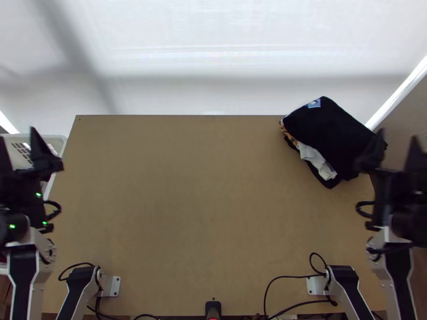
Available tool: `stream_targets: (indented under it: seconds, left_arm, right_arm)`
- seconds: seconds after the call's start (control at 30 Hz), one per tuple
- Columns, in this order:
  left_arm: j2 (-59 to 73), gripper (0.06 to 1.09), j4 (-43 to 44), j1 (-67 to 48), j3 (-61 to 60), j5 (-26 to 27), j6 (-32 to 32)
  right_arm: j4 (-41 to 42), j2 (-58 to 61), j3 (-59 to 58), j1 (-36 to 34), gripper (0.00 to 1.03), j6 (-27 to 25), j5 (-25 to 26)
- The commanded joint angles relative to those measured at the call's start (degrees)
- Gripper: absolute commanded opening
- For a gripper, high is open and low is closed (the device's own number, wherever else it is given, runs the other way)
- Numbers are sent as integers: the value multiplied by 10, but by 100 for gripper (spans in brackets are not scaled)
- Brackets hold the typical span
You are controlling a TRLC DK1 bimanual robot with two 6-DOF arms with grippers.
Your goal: Fold the t-shirt
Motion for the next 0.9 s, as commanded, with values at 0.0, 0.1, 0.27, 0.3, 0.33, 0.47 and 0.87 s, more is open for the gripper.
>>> stream_targets:
  seconds: [0.0, 0.1, 0.27, 0.3, 0.33, 0.47, 0.87]
  left_arm:
    - [-21, 104, 32, 0, -56, -2, 13]
    - [-31, 104, 55, 2, -113, -1, 27]
    - [-70, 104, 63, -5, -185, -1, 28]
    - [-81, 104, 64, -7, -199, 0, 28]
    - [-93, 104, 65, -9, -212, 0, 29]
    - [-155, 104, 65, -11, -262, 0, 28]
    - [-340, 104, -52, -15, -342, 19, 31]
  right_arm:
    - [20, -5, -66, 4, 98, 0, -4]
    - [23, -13, -107, 7, 98, 3, -5]
    - [27, -13, -157, 36, 98, 0, -4]
    - [28, -18, -166, 37, 98, 0, -4]
    - [29, -22, -174, 43, 98, 2, -4]
    - [29, -61, -207, 75, 98, -6, -4]
    - [-68, -359, -336, 117, 98, -54, -4]
